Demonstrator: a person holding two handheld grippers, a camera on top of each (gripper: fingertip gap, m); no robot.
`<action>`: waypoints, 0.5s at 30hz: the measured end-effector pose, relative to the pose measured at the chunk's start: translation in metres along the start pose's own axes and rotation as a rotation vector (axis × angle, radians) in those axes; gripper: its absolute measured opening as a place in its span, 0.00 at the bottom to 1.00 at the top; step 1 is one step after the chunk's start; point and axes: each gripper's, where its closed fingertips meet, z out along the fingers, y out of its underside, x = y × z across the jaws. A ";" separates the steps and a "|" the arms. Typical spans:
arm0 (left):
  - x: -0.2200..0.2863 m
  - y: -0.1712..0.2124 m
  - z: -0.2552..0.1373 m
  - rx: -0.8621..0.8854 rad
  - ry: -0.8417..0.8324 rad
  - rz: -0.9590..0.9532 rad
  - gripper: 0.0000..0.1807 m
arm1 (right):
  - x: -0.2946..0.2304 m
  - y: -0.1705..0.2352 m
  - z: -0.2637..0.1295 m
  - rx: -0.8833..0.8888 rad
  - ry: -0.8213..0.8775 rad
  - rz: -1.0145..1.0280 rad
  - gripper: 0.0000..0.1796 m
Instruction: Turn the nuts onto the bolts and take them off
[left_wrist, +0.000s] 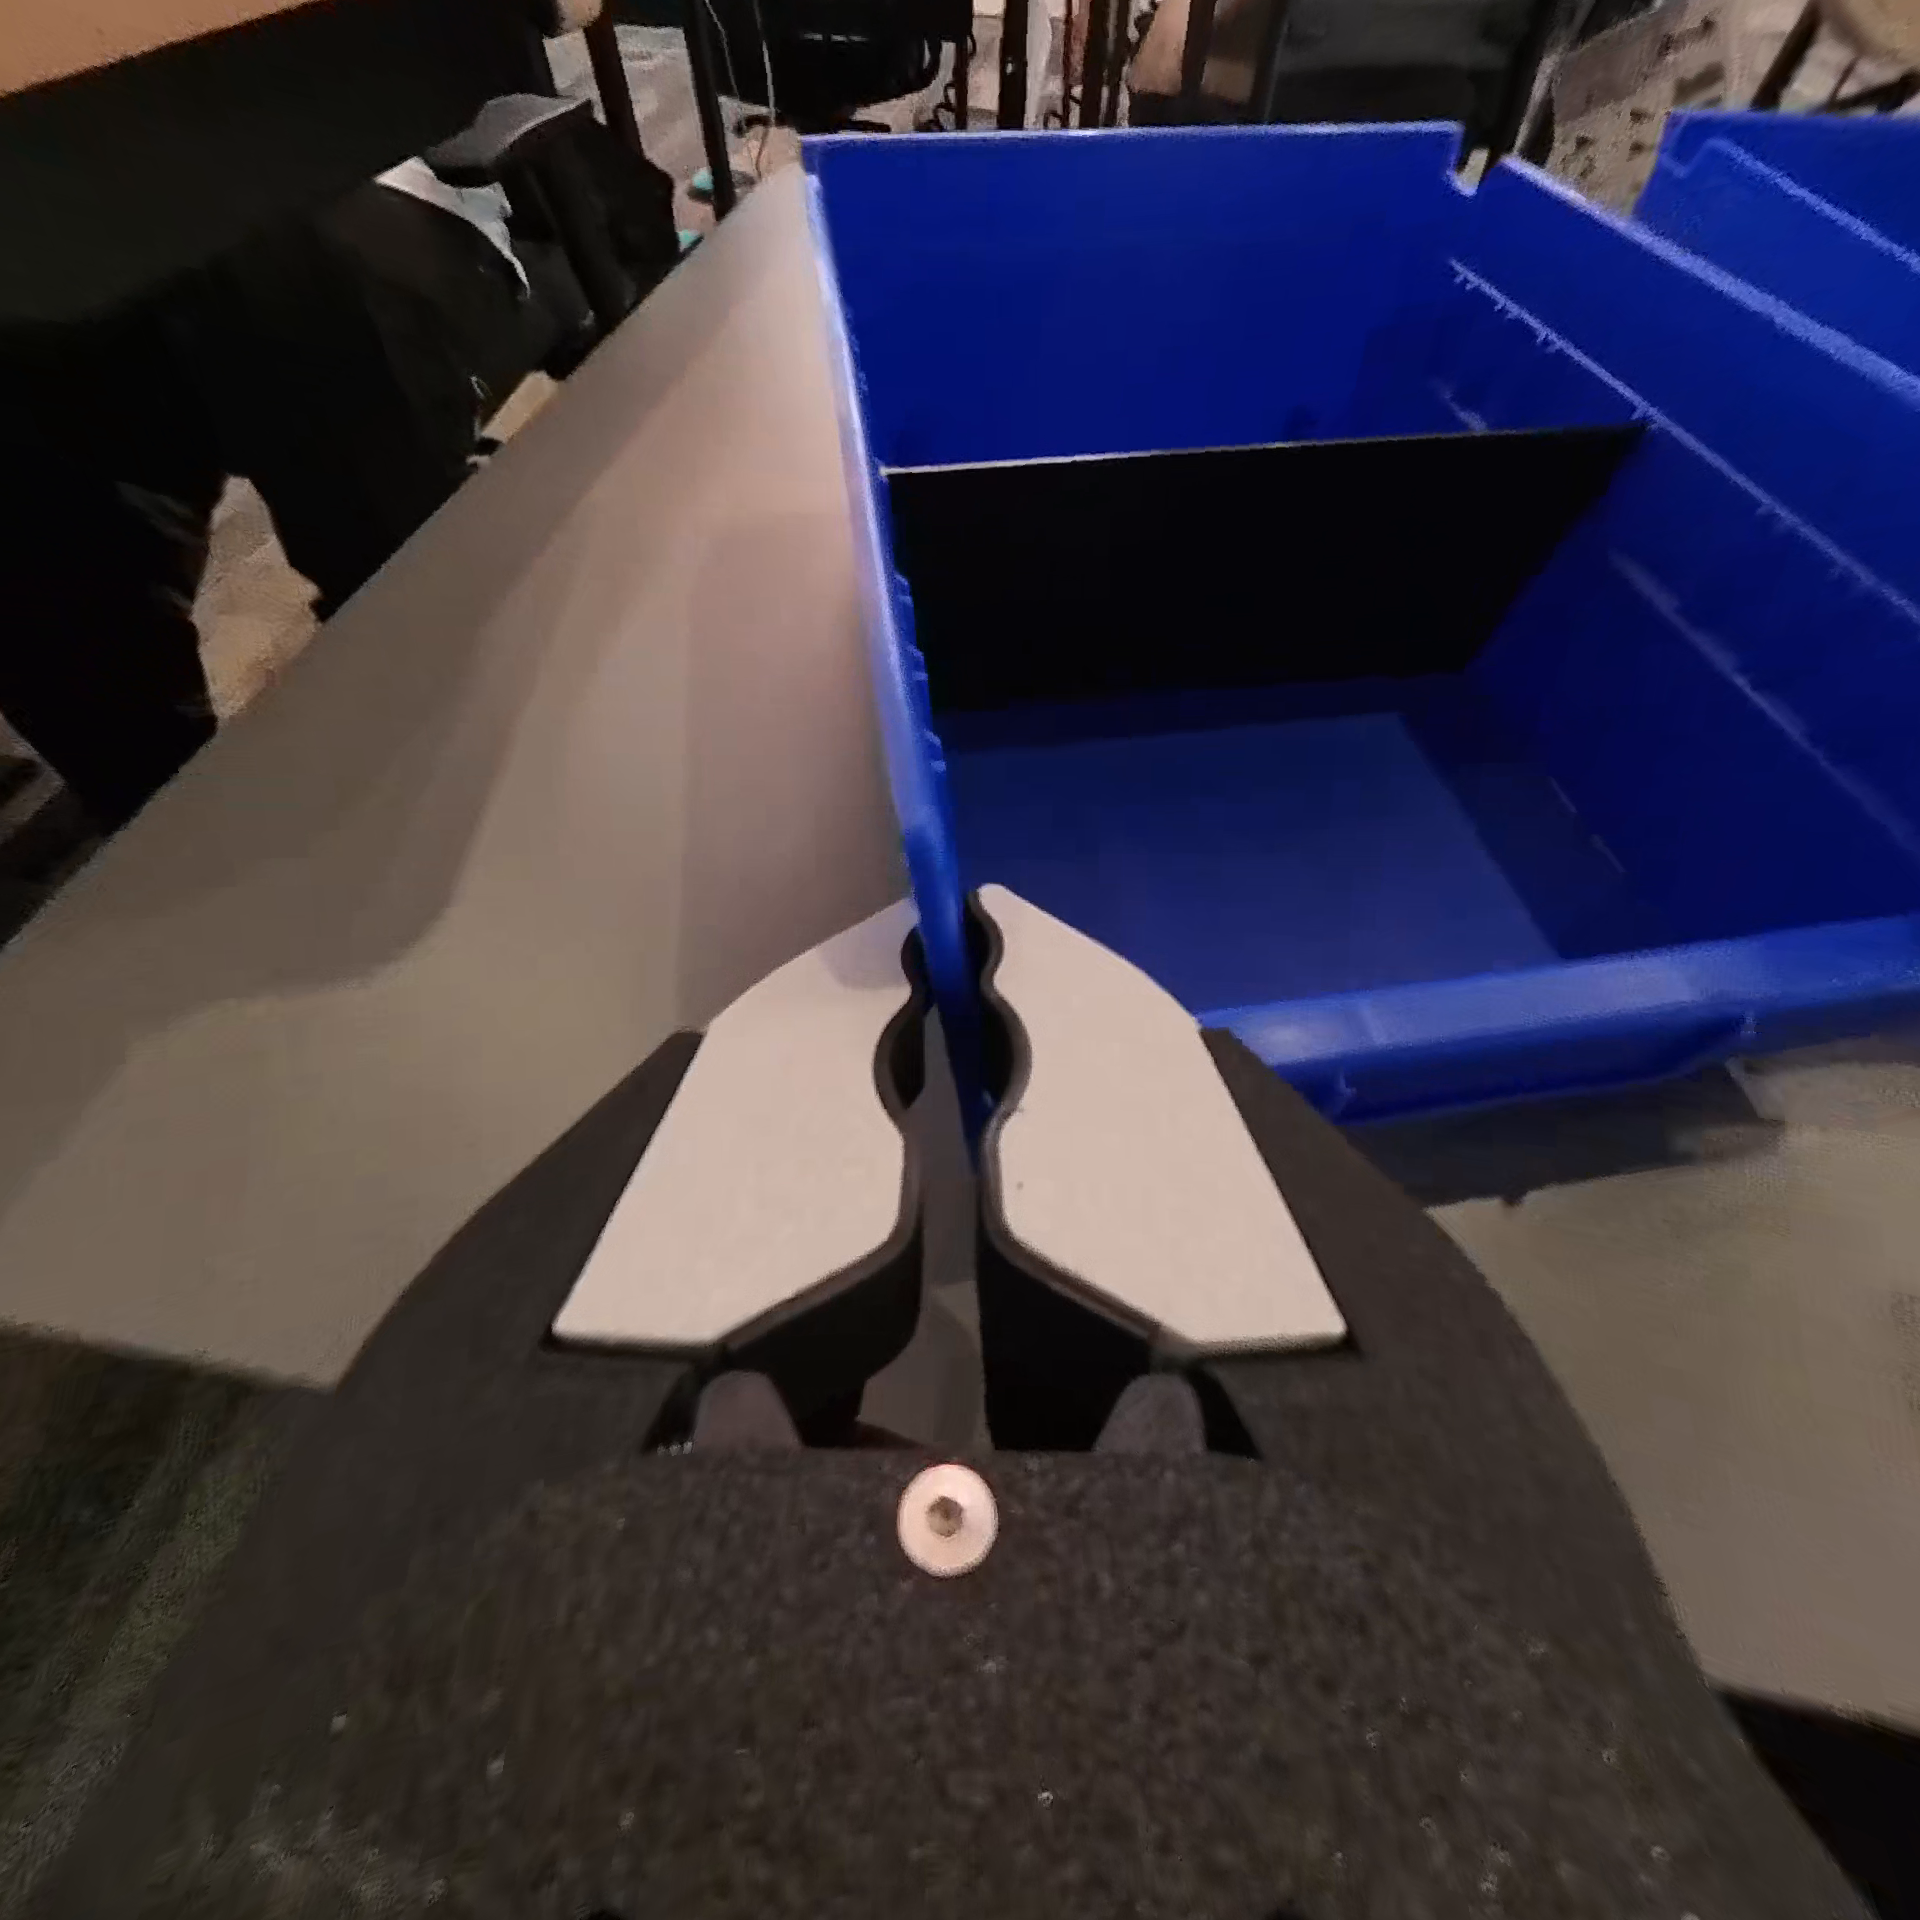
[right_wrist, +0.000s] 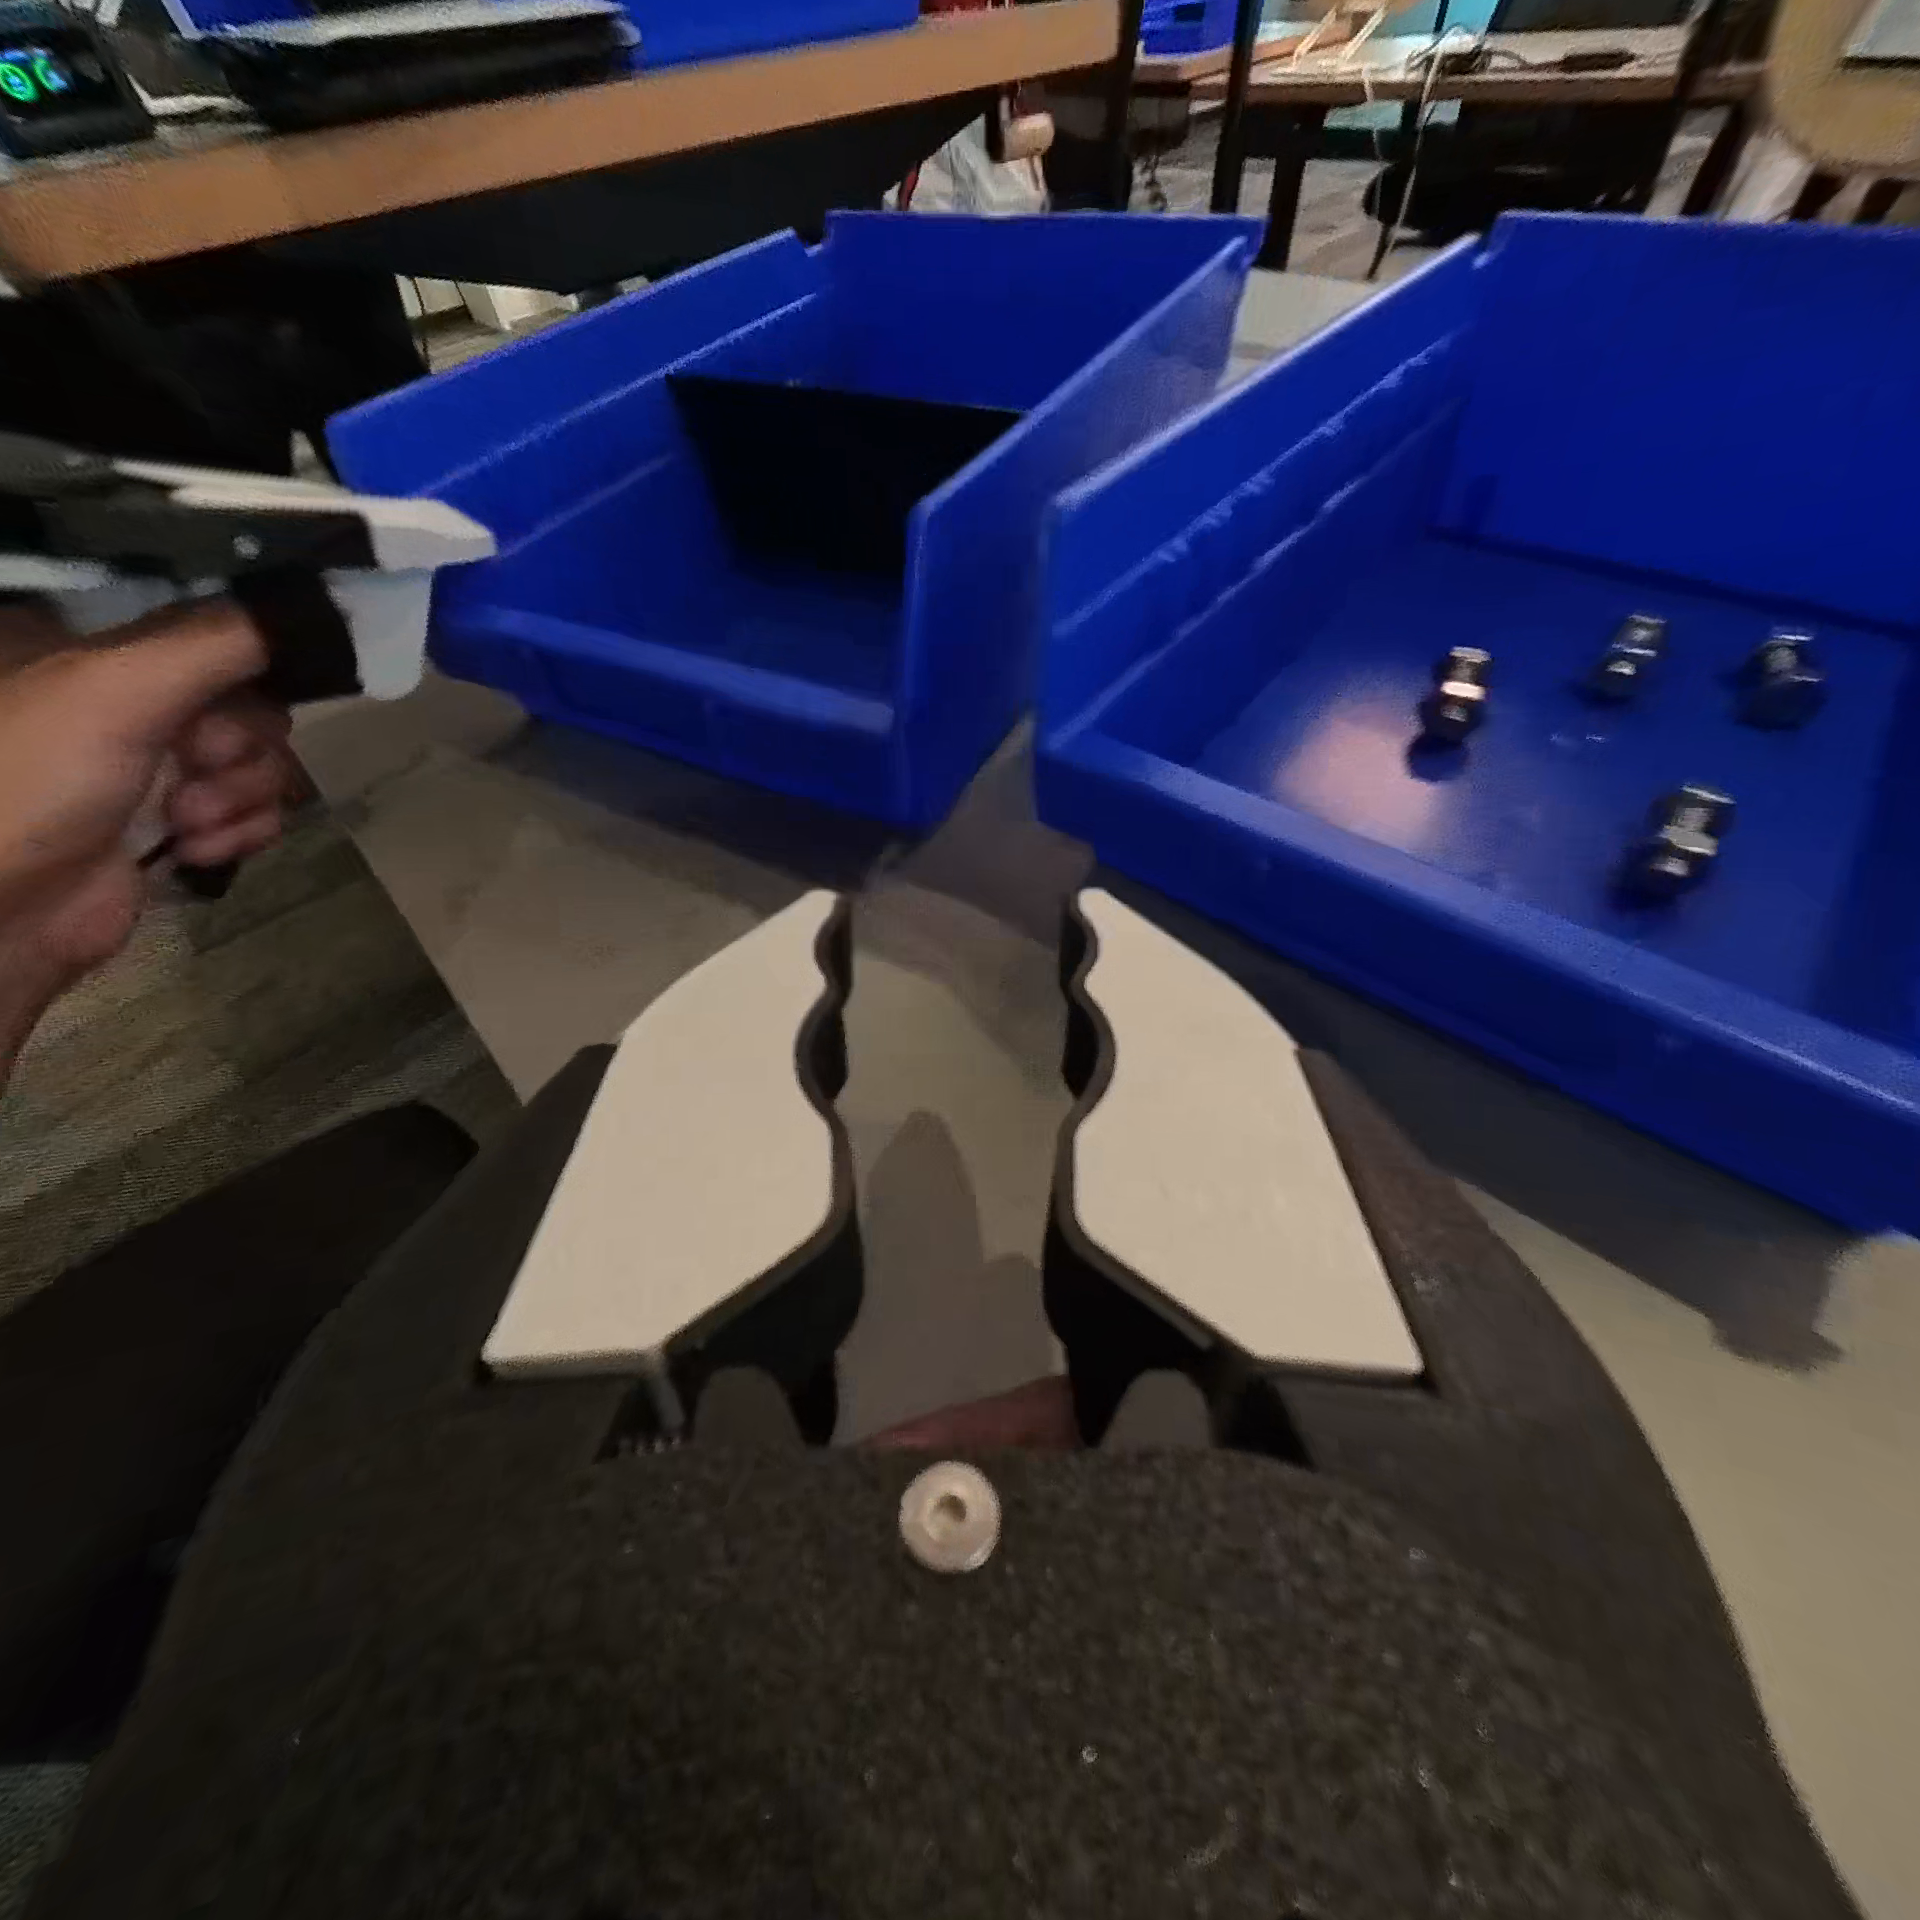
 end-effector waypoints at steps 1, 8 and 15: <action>0.002 0.004 -0.010 0.007 -0.011 -0.010 0.02 | -0.009 -0.002 0.009 -0.005 -0.017 0.005 0.23; 0.016 0.026 -0.062 0.055 -0.001 -0.054 0.02 | -0.035 -0.008 0.053 -0.053 -0.017 -0.010 0.18; 0.033 0.014 -0.093 0.188 -0.103 0.054 0.03 | -0.017 -0.033 0.048 -0.001 0.108 -0.040 0.04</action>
